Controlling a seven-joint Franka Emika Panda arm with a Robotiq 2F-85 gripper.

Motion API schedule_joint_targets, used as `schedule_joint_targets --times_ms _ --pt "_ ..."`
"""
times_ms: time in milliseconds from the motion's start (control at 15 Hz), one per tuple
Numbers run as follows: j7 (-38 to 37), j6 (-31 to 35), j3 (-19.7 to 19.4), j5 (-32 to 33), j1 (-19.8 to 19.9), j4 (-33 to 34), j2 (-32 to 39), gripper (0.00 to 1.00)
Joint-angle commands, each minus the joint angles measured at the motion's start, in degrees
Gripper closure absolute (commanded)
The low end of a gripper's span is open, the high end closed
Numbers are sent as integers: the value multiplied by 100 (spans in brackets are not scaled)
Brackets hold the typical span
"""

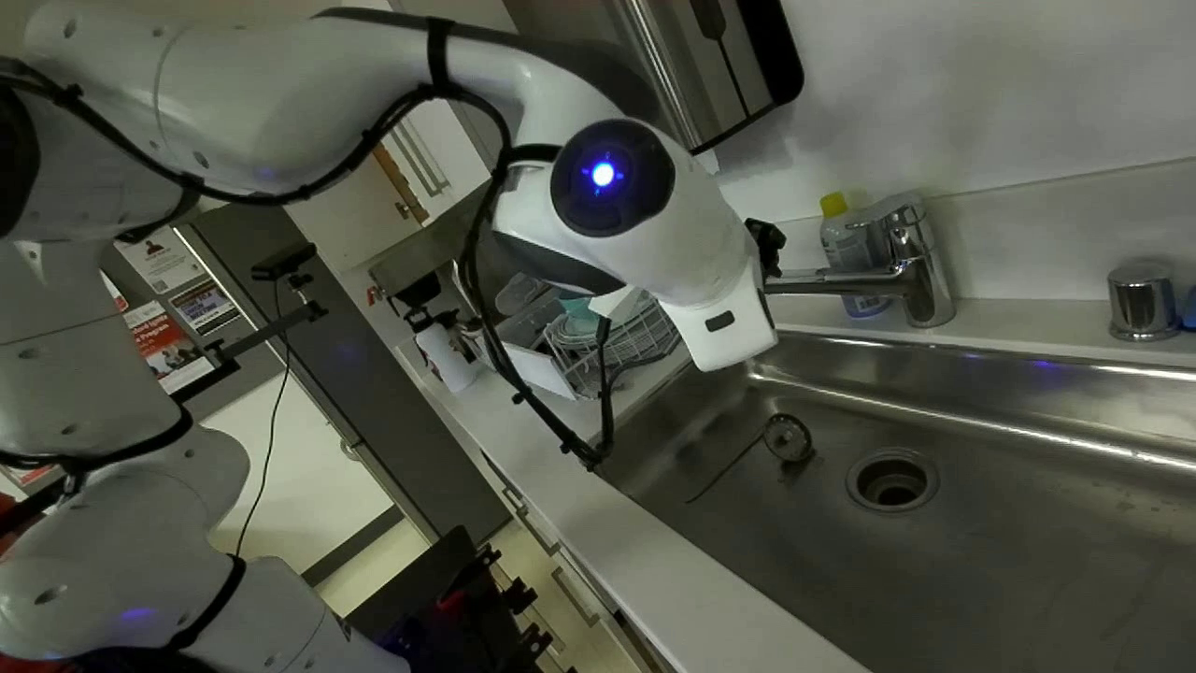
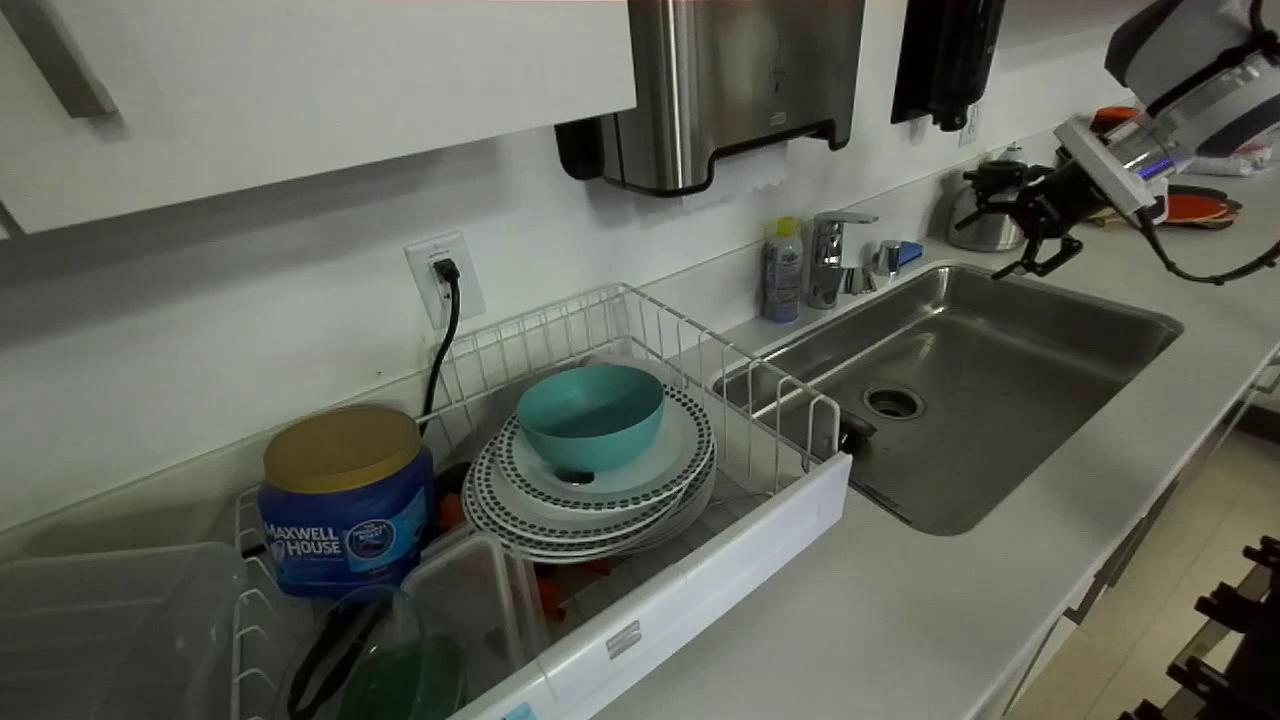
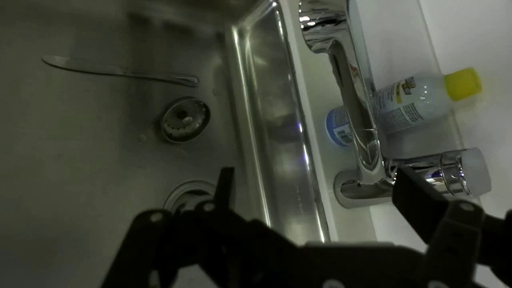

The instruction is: Open the tap

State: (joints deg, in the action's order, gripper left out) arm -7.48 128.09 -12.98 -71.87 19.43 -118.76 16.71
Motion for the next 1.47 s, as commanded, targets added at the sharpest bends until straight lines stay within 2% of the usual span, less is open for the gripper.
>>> schedule_joint_targets --times_ms 0,267,600,1133,1400 --pt "483 -174 39 -971 32 306 469 0" --pt "1333 21 87 -1925 -58 504 940 0" --pt "3268 531 58 -3607 -271 651 1231 0" --pt "6154 1246 -218 -6425 -1015 837 1365 0" --pt "7425 1080 -412 -7772 -1278 754 1251 0"
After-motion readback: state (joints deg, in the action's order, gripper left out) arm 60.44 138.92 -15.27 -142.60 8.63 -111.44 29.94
